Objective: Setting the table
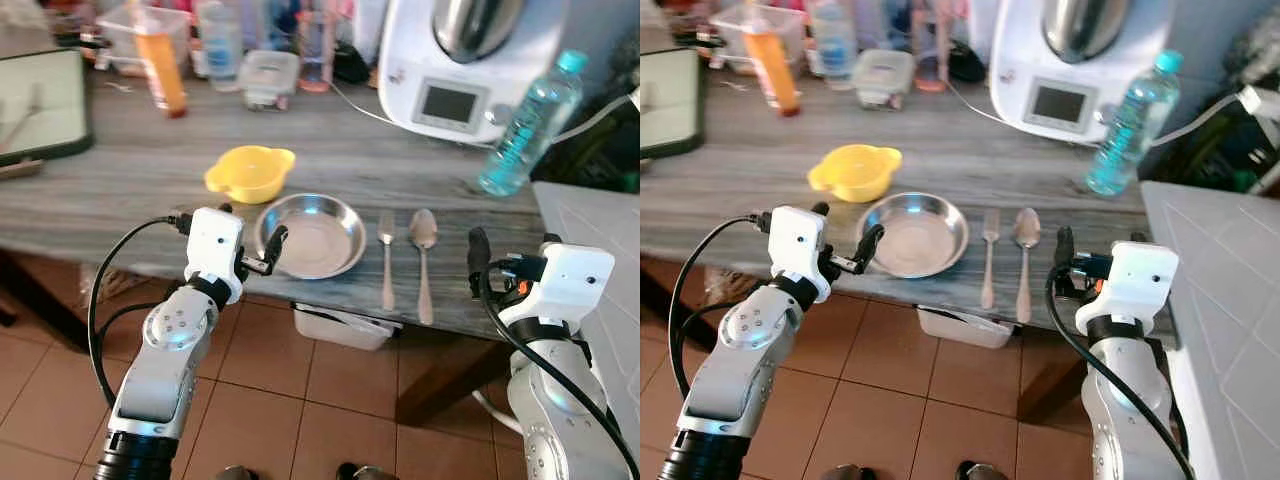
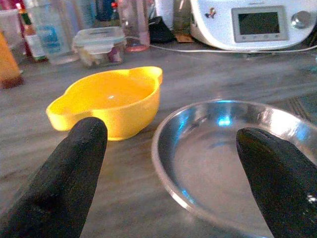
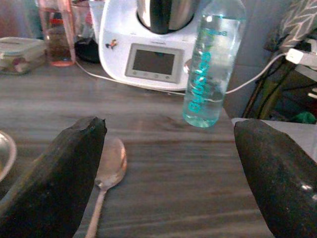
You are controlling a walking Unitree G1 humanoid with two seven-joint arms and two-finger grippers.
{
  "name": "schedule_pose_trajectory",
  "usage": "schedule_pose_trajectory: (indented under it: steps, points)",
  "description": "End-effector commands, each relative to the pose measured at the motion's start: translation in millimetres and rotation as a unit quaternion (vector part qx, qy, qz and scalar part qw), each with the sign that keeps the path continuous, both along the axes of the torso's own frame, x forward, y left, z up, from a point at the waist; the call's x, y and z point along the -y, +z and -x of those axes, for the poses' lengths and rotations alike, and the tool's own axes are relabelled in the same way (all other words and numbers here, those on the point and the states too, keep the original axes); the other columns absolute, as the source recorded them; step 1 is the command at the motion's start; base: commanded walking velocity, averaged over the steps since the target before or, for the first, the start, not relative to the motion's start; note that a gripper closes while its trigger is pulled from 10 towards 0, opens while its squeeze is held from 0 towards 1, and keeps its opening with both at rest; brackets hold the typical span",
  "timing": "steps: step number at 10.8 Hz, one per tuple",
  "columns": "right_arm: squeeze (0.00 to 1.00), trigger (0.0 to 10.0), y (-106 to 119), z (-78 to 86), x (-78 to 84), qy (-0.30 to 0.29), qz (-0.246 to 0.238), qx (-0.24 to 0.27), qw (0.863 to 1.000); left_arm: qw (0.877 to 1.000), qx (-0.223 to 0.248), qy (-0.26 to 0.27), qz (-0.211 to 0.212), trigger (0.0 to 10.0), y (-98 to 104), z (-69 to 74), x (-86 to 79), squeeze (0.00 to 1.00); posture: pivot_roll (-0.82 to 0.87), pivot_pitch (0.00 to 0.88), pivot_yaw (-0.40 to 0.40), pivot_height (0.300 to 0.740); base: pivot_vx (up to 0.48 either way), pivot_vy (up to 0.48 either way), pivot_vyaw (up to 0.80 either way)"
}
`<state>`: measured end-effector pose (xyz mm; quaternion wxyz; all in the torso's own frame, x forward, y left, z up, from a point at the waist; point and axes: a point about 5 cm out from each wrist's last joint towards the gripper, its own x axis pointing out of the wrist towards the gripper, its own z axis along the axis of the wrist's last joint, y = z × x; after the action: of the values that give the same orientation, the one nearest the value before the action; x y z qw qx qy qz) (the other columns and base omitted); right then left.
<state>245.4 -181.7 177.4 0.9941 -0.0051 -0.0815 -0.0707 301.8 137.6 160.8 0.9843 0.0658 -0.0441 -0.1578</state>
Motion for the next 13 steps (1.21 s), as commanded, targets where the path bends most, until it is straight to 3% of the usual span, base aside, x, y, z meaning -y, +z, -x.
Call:
schedule_pose_trajectory:
  steps: [1,7,13]
  points:
    - [0.00,10.0,-1.1,0.6,4.6,-0.004,0.002,-0.006,1.000,1.000,0.004,-0.002,-0.006,10.0,1.5,-1.5,1.5,0.00,0.14,0.108,-0.062,0.740,0.000,0.000,0.00]
    - [0.00,10.0,-3.5,3.1,7.4,-0.012,-0.001,-0.011,1.000,1.000,0.004,0.001,-0.017,10.0,0.3,-4.3,-1.0,0.00,0.14,0.117,-0.051,0.740,-0.044,0.000,0.00]
    - [0.00,10.0,-4.3,2.7,10.1,-0.017,-0.004,-0.014,1.000,1.000,0.001,0.001,-0.016,10.0,0.3,-7.2,-0.1,0.00,0.13,0.113,-0.053,0.740,-0.265,0.000,0.00]
